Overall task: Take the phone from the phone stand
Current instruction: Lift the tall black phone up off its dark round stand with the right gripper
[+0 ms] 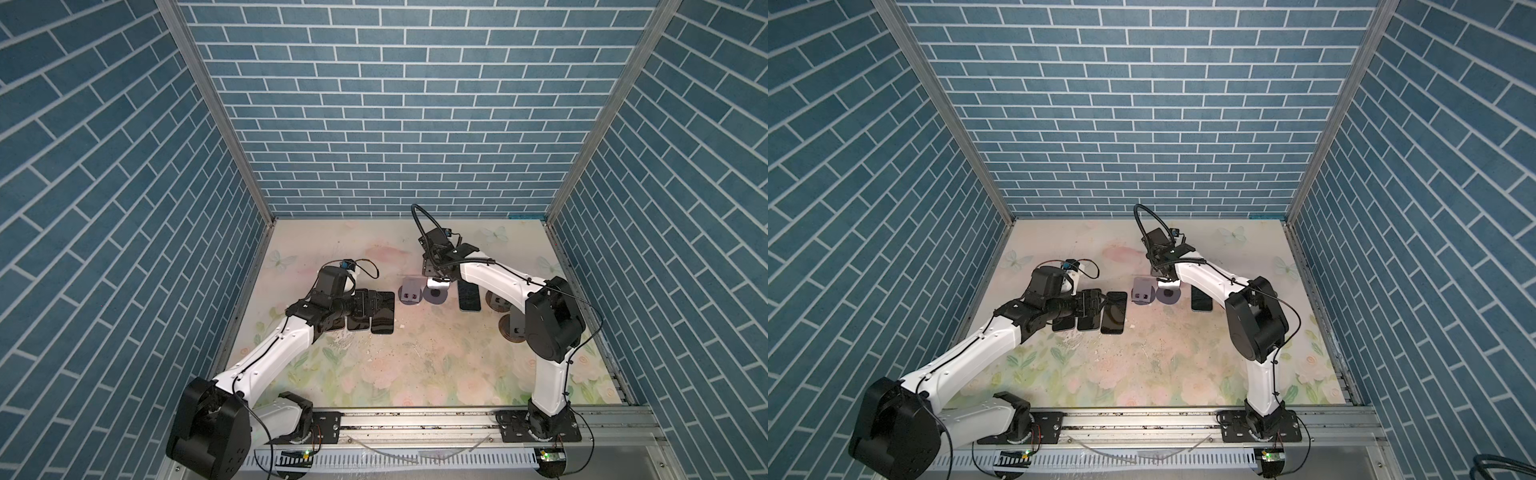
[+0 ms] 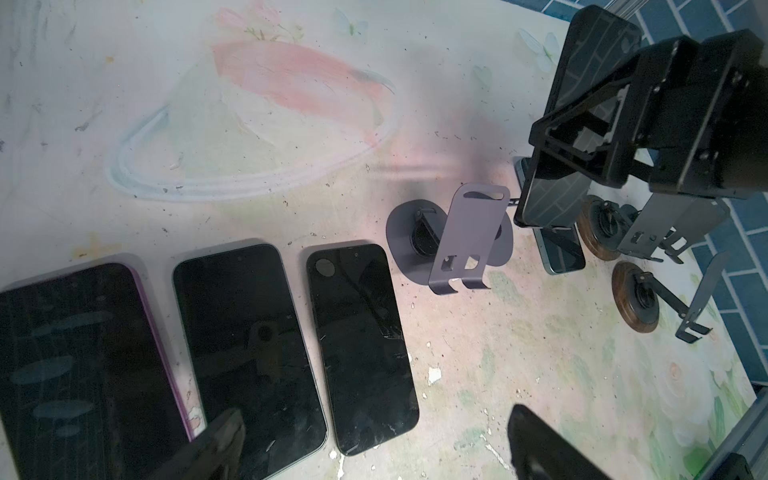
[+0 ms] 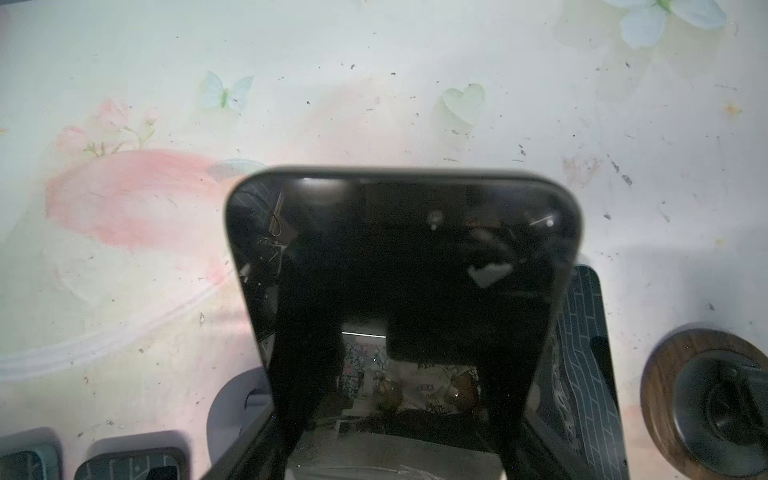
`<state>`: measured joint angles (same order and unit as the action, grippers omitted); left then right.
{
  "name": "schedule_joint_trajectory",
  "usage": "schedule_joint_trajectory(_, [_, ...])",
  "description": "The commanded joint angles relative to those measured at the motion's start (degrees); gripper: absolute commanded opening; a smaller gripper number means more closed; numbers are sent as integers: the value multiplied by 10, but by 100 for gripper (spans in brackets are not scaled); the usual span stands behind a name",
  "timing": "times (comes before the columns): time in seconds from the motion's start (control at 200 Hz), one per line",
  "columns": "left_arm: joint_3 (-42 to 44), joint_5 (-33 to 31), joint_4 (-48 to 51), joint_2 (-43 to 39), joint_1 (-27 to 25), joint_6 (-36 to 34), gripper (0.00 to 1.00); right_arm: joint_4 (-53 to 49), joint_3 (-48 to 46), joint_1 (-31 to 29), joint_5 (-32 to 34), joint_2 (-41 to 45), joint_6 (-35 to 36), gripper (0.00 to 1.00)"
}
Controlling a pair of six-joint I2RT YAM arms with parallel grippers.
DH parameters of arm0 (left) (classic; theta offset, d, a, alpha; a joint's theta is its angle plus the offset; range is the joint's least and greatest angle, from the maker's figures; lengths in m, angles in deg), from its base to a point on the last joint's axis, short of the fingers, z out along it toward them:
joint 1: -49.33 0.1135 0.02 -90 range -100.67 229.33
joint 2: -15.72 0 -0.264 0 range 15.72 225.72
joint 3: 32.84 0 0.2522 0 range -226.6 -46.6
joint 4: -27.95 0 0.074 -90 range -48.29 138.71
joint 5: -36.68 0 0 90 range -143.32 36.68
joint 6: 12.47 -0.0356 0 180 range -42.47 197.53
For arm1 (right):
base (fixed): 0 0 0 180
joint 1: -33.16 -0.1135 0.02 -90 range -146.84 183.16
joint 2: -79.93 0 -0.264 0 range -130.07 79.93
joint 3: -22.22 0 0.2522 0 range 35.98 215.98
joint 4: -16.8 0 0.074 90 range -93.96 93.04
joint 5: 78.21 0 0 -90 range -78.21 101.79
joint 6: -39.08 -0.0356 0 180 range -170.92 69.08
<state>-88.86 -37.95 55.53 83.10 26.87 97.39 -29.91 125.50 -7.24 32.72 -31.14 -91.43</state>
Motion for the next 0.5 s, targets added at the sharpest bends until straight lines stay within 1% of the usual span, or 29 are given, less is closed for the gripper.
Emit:
schedule_joint_trajectory(0.0, [10,-5,-1,-13,-2,-6,100,18,-5,-4,-15,51,7,58])
schedule_joint_trajectory(0.17, [11,-4,3,-18,-3,-4,100,35,-23,-4,-17,91,23,58])
schedule_joint_trajectory(0.495, [10,-1,-2,-23,-3,9,100,28,-72,-4,30,173,47,58])
